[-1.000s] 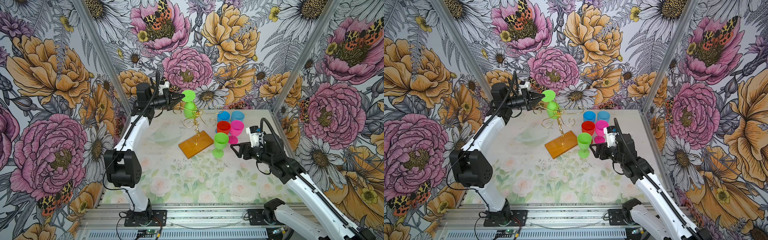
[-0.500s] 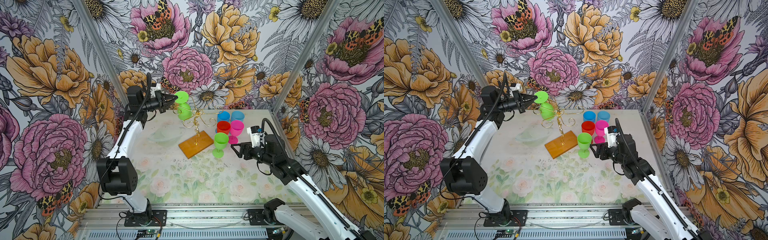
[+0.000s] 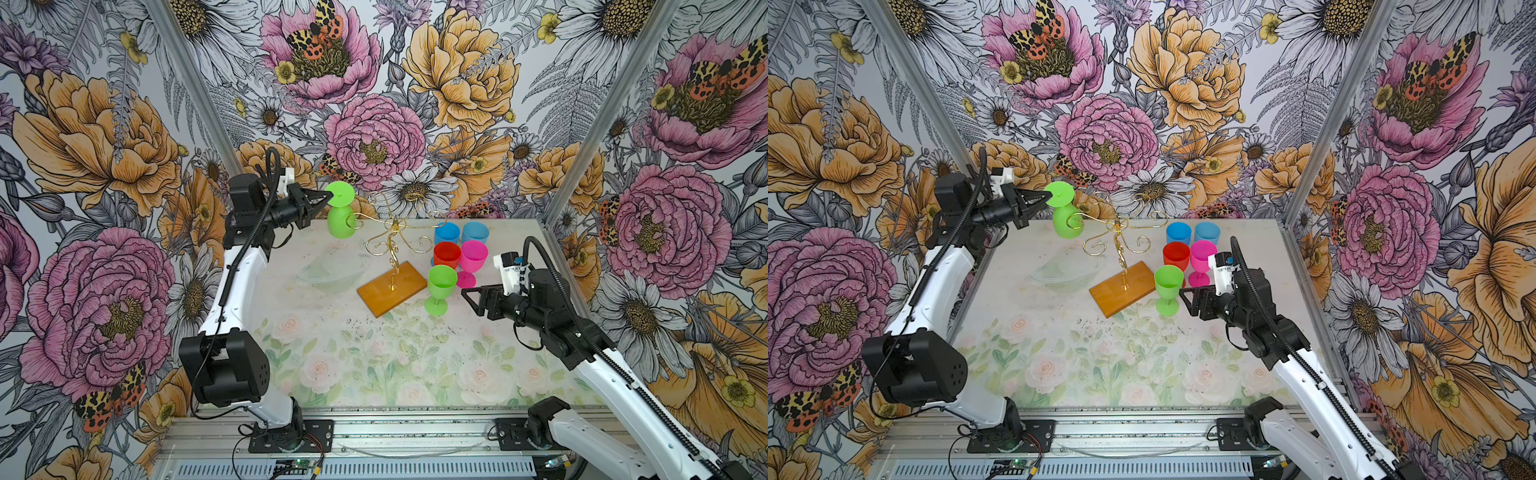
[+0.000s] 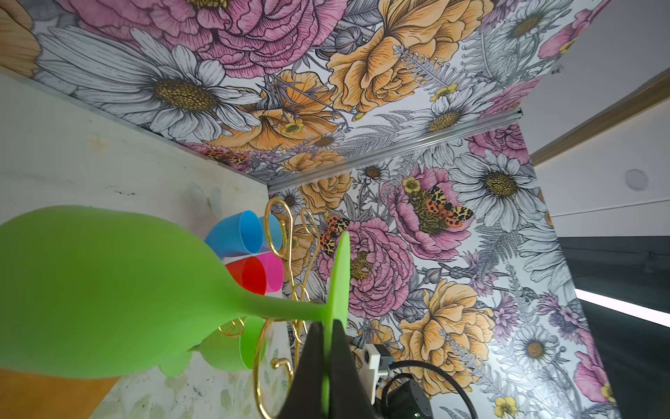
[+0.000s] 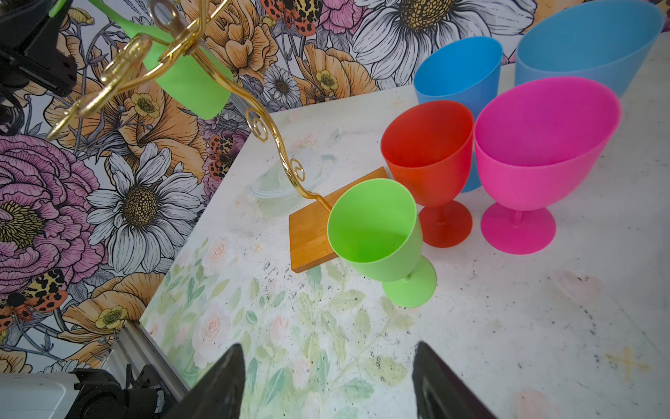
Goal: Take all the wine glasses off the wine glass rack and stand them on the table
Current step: 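Pull the green glass back toward the robot with the left gripper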
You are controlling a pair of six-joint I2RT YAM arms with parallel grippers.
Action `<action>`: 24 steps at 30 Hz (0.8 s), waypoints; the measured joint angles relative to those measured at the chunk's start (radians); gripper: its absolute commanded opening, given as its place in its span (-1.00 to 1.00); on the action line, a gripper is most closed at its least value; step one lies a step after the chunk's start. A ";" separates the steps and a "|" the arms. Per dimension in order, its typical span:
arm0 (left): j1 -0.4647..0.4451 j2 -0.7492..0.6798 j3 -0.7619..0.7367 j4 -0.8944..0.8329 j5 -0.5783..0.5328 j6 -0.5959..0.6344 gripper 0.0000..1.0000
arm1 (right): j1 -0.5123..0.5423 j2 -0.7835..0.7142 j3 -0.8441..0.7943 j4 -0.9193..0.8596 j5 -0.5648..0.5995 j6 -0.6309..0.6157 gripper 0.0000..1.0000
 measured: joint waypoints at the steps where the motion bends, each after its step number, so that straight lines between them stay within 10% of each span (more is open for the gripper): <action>1: 0.000 -0.009 0.014 -0.053 -0.028 0.046 -1.00 | 0.000 0.000 0.000 0.000 -0.002 0.001 0.47; 18: -0.011 -0.489 -0.257 -0.539 -0.430 0.569 -1.00 | 0.000 0.031 0.000 0.000 -0.002 0.040 0.43; 24: -0.237 -0.638 -0.375 -0.670 -0.528 0.671 -1.00 | 0.000 0.042 0.000 0.000 -0.005 0.075 0.42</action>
